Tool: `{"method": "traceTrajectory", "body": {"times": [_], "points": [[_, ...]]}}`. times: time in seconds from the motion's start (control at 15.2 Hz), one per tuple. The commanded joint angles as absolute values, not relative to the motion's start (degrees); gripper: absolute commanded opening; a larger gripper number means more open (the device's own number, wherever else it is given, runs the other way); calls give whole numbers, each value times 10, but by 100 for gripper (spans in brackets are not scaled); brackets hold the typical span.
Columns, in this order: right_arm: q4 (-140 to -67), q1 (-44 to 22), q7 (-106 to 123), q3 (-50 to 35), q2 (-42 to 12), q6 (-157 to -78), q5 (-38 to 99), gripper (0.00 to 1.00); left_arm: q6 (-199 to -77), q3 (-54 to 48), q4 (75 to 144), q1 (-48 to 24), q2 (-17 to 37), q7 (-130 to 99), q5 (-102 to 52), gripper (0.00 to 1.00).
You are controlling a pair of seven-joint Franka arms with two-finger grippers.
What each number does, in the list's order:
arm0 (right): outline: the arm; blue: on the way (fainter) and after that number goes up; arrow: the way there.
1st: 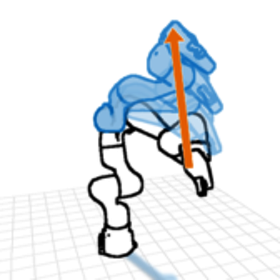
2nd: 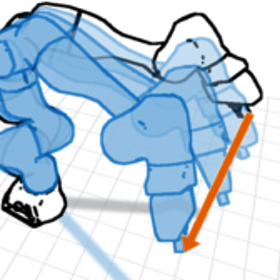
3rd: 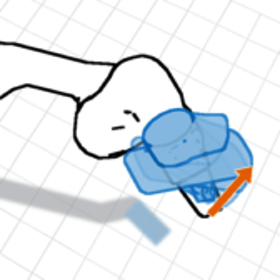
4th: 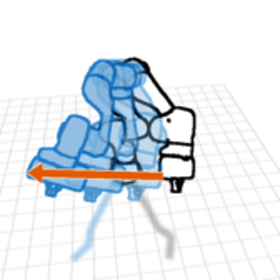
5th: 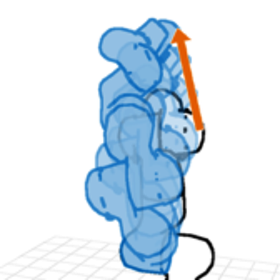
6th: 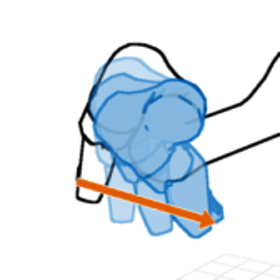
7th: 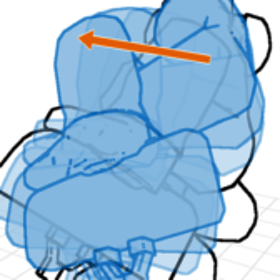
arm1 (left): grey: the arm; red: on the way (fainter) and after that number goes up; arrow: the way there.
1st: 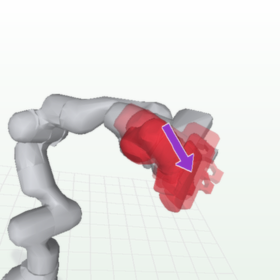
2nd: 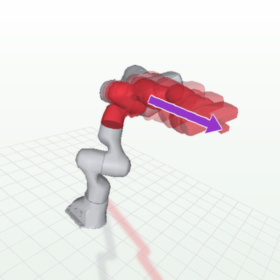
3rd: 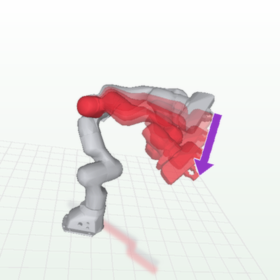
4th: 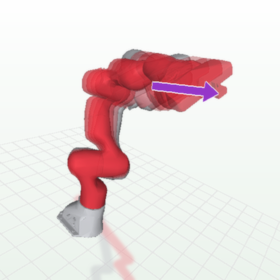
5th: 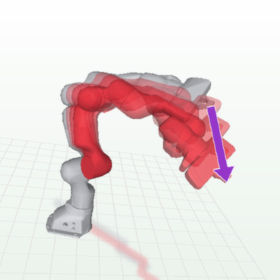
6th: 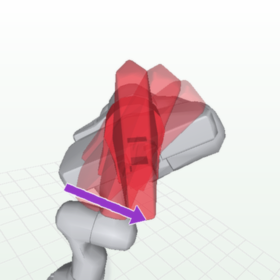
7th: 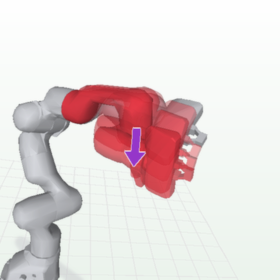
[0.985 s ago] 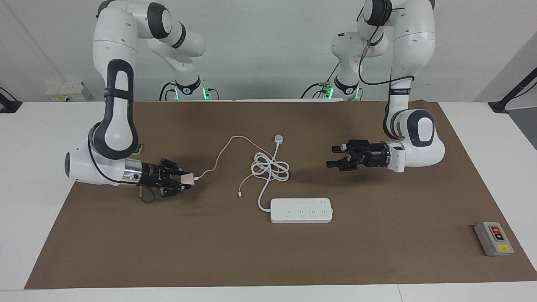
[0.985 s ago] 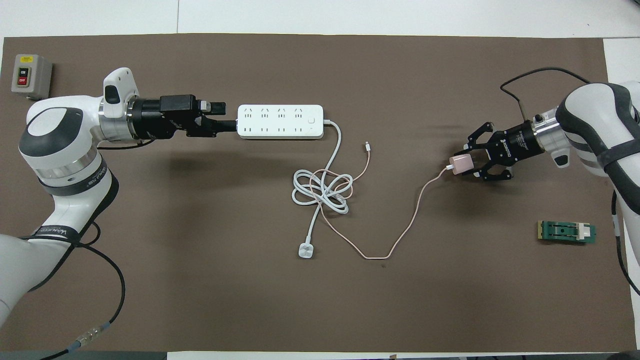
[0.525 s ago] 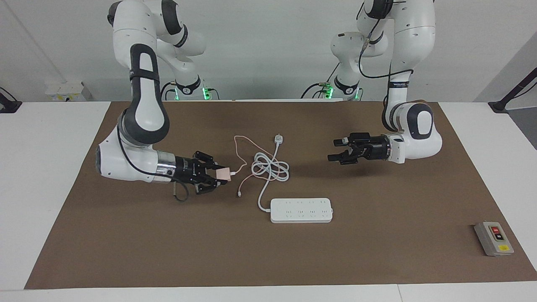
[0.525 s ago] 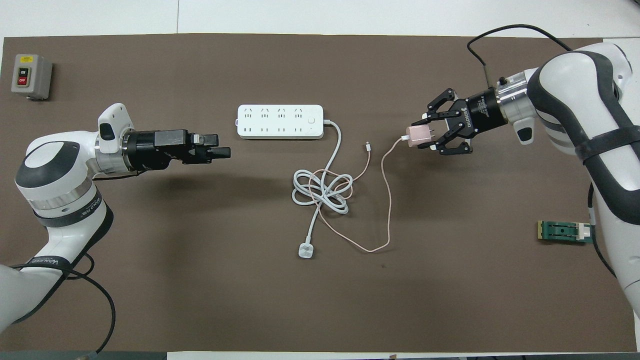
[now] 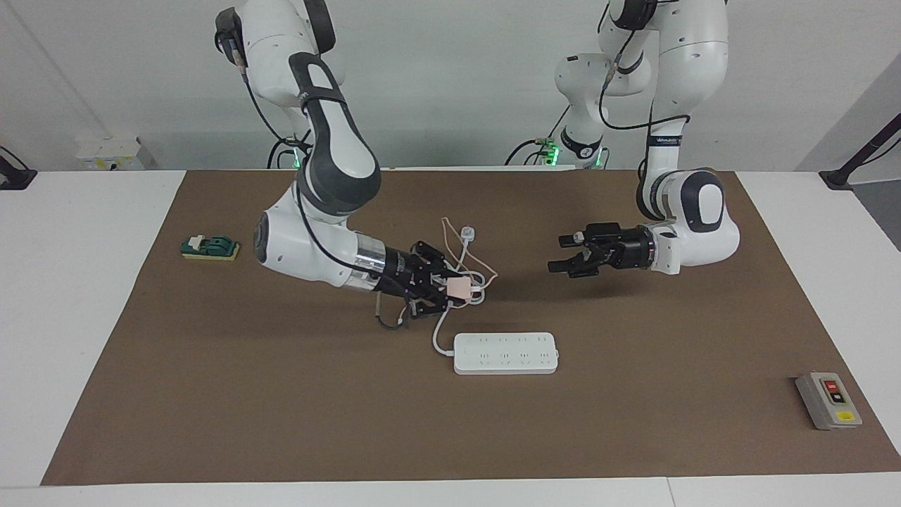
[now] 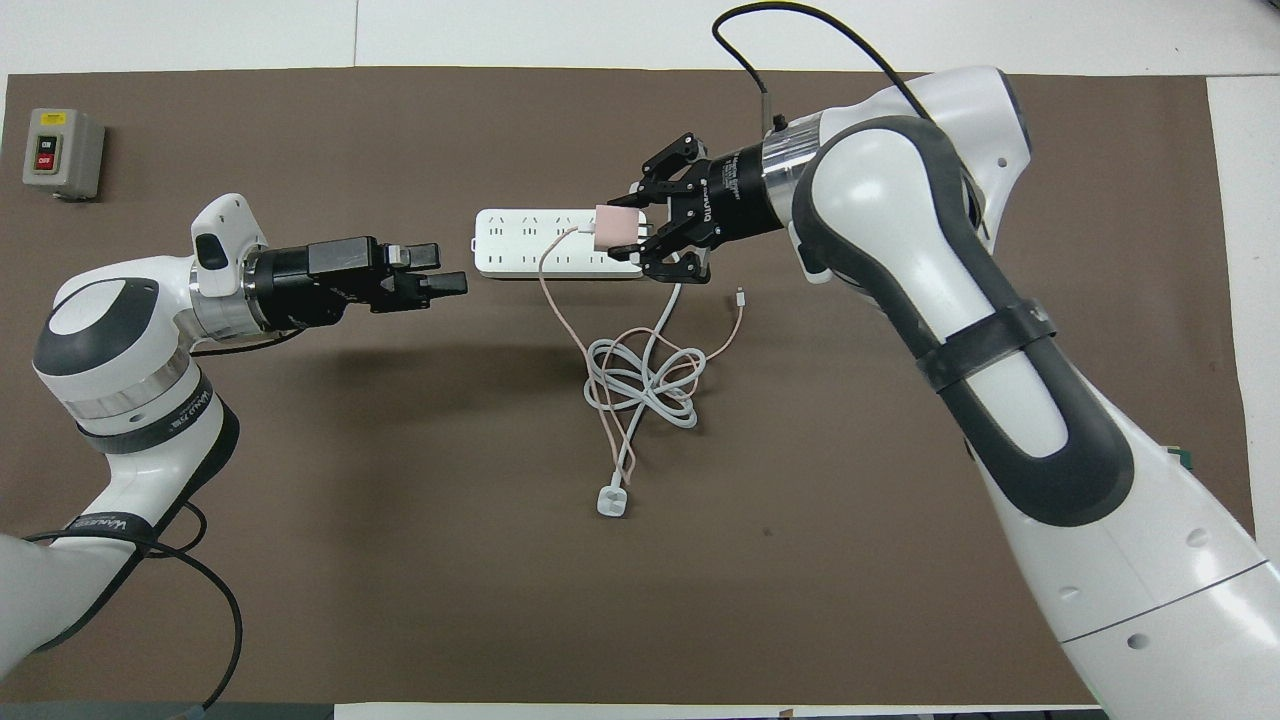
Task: Plug charger into power strip
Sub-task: 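Lift the pink charger with the right gripper toward the left gripper, then pass the pink charger from the right gripper into the left gripper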
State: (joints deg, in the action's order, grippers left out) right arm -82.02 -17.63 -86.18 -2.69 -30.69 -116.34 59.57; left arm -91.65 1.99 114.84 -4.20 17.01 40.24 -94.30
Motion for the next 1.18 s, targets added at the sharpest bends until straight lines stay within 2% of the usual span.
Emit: {"method": "traceTrajectory", "body": {"times": [0.0,1.12], "points": [[-802,-202,-873,-25,-322,-1189,607,0,-943,22,1146,-58,164,392,-964,93],[-801,-252,-891,-25,-323,-1231,635,0,-979,24,1130,-65,178,419,-962,93]]}}
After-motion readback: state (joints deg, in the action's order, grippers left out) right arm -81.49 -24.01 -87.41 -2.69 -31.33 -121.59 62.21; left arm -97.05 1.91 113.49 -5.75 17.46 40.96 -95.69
